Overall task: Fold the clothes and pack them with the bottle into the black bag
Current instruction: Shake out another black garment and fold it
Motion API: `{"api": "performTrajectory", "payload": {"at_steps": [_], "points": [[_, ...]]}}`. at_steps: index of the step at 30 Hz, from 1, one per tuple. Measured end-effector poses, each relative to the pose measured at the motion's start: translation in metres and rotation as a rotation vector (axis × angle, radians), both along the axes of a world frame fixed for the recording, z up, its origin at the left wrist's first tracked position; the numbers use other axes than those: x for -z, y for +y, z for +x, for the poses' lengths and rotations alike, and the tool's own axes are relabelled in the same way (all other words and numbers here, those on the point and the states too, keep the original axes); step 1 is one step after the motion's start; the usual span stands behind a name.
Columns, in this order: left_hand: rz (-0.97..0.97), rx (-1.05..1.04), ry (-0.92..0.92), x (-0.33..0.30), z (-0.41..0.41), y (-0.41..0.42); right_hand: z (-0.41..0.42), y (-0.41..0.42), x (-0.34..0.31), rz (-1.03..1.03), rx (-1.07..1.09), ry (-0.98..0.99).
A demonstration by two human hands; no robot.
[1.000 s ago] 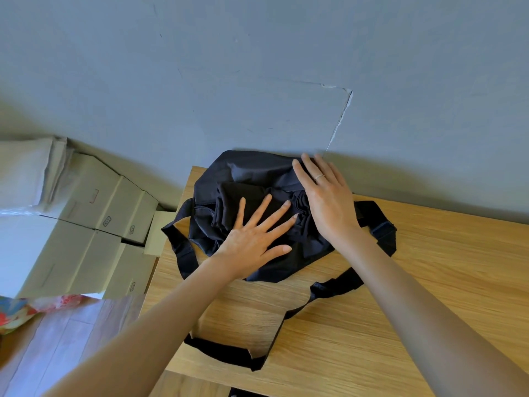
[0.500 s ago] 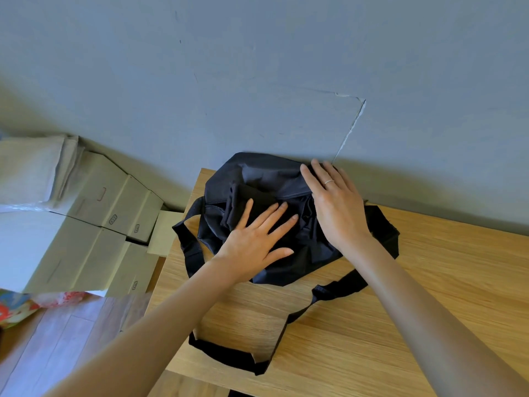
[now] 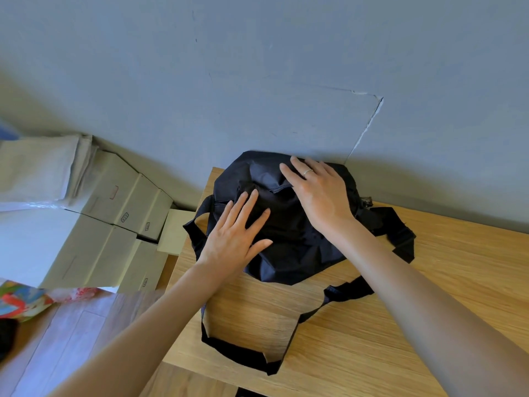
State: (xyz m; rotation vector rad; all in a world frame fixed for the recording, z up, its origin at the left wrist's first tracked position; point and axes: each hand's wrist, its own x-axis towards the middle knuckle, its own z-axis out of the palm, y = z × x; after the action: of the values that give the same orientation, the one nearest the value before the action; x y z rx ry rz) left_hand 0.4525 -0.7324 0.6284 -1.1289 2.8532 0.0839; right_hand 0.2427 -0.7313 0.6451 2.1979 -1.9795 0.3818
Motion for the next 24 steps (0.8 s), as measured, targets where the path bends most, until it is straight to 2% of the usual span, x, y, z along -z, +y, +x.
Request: {"api": "performTrajectory", "payload": {"at_steps": [7,9,16,21,24], "points": [[-0.056,0.062,-0.054,0.004,0.008,0.006,0.011,-0.006,-0.021,-0.141,0.086,-0.214],[-0.044,0.05,-0.036,0.005,0.007,0.003,0.015,-0.009,-0.021,-0.146,0.048,-0.168],[0.022,0.047,0.105,-0.001,0.006,-0.014,0.033,0.019,-0.006,-0.085,-0.305,-0.005],[-0.038,0.09,0.284,-0.003,0.037,-0.013,0.029,0.045,0.019,0.153,-0.423,0.082],[-0.072,-0.044,0.368,-0.006,0.052,-0.016,0.027,0.046,0.022,0.339,-0.395,0.093]]}}
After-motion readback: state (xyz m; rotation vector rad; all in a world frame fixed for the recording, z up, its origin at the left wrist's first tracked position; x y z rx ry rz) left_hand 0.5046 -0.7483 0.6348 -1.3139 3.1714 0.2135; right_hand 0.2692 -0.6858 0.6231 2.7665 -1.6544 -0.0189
